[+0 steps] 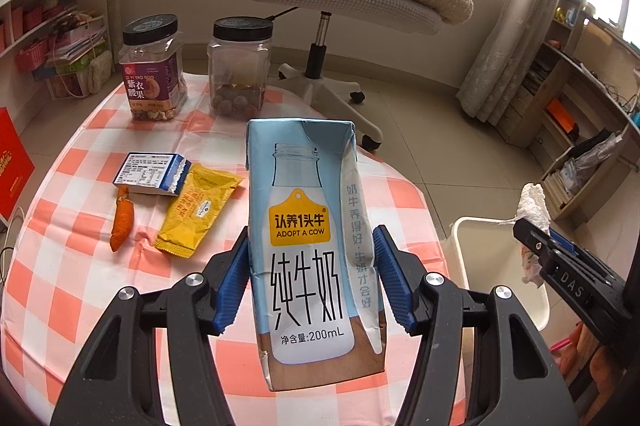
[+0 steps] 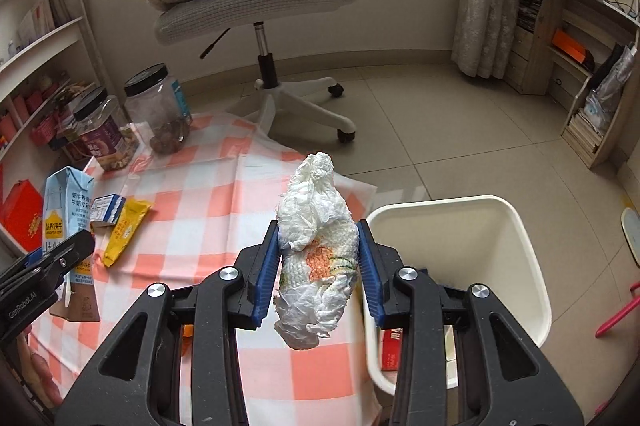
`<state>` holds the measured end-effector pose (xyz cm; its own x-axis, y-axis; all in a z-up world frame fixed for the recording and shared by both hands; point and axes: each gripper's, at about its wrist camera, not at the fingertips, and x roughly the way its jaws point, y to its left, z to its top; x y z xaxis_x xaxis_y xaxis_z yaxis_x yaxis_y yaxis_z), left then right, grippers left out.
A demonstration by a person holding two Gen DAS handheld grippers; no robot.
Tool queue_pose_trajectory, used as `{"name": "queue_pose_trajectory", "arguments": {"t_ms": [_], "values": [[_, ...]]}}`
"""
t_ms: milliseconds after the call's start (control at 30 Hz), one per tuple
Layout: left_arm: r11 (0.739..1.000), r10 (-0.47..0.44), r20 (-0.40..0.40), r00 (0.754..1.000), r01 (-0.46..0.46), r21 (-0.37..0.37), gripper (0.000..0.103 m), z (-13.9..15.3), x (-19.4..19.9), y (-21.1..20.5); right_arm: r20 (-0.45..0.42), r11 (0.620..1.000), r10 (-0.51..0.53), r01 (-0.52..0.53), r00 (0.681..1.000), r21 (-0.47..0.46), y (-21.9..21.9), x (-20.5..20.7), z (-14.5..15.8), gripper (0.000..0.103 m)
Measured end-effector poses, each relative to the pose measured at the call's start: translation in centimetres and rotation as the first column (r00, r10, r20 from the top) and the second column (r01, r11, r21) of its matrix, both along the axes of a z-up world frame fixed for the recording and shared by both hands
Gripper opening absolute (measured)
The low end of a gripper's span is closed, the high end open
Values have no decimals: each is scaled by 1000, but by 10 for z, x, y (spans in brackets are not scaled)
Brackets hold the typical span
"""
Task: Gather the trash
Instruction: 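Release the tissue over the white bin with the right tool while the left tool drops the milk carton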
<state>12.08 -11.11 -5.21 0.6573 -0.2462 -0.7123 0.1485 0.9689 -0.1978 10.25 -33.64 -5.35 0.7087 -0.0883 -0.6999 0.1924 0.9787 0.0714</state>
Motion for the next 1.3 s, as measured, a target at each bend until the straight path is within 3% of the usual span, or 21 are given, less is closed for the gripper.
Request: {"name": "queue_pose_trajectory", "arguments": {"t_ms": [233,333,633,867,1167,1300], "values": [[998,-61,-9,998,61,-4,59,-3,-1,-38,-7,992,-123,123,992,-43,-46,-8,-4,39],[995,-94,-17,995,94,-25,59,-2,2,-58,-13,985,-172,171,985,-32,-63,-13,-5,55],[977,-206,-18,978,204,-55,59,3,0,-127,3,960,-267,266,964,-90,-99,-30,-7,69],[956,-288,-51,956,284,-79,59,-6,-5,-184,-8,918,-382,379,924,-118,-147,-51,-12,81],[922,-383,-94,919,373,-105,59,-14,-9,-235,-42,869,-493,489,869,-73,-190,-71,-21,87],[902,-423,-120,898,405,-148,70,-16,-6,-239,-29,861,-506,503,862,-70,-190,-74,-17,89]]}}
